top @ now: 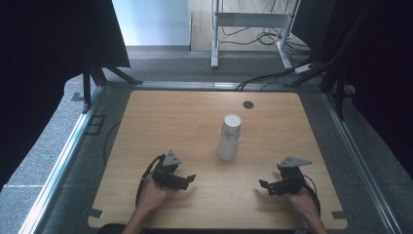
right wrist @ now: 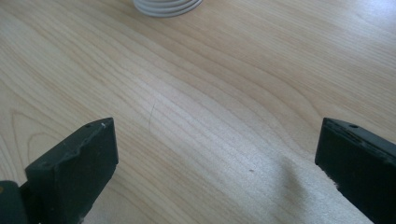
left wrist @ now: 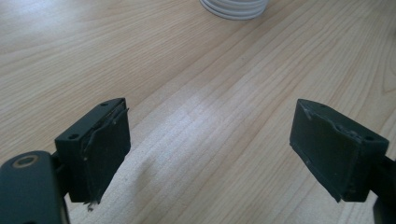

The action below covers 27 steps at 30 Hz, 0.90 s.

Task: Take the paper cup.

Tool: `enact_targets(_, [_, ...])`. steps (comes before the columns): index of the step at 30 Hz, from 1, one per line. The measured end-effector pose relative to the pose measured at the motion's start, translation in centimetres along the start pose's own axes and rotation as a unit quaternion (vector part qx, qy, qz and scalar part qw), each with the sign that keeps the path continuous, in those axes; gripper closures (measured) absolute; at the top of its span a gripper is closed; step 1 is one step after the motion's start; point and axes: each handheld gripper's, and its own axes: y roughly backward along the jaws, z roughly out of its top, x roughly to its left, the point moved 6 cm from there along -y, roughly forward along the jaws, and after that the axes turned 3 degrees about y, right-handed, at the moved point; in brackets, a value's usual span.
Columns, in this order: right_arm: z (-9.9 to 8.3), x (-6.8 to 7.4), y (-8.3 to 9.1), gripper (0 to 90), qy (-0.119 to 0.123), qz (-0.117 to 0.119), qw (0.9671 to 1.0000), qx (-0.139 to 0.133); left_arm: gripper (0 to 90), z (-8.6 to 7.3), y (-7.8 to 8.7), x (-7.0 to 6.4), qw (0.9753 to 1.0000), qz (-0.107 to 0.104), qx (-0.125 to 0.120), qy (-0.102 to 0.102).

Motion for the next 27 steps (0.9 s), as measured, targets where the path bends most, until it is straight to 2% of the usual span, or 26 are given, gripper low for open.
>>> enact_targets(6, [-0.02, 0.2, -0.13, 0.0, 0.014, 0.009, 0.9999, 0.003, 12.1, -0.38, -0.55, 0.05, 0.9995, 0.017, 0.017, -0.019])
enact_targets(10, [0.03, 0.23, -0.19, 0.2, 0.019, 0.013, 0.9997, -0.001, 11.7, -0.32, -0.6, -0.1, 0.9994, 0.02, 0.017, -0.022])
enact_targets(13, [0.13, 0.33, -0.15, 0.0, 0.021, 0.018, 0.9996, -0.004, 7.5, -0.23, -0.65, -0.19, 0.9993, 0.021, 0.019, -0.025])
enact_targets(20, [0.4, 0.49, 0.09, 0.0, 0.022, 0.027, 0.9993, -0.011, 8.0, -0.1, -0.65, -0.36, 0.9988, 0.021, 0.023, -0.036])
enact_targets(27, [0.67, 0.63, 0.13, 0.0, 0.026, 0.034, 0.999, -0.014, 8.3, 0.17, -0.5, -0.2, 0.9995, 0.013, 0.015, -0.026])
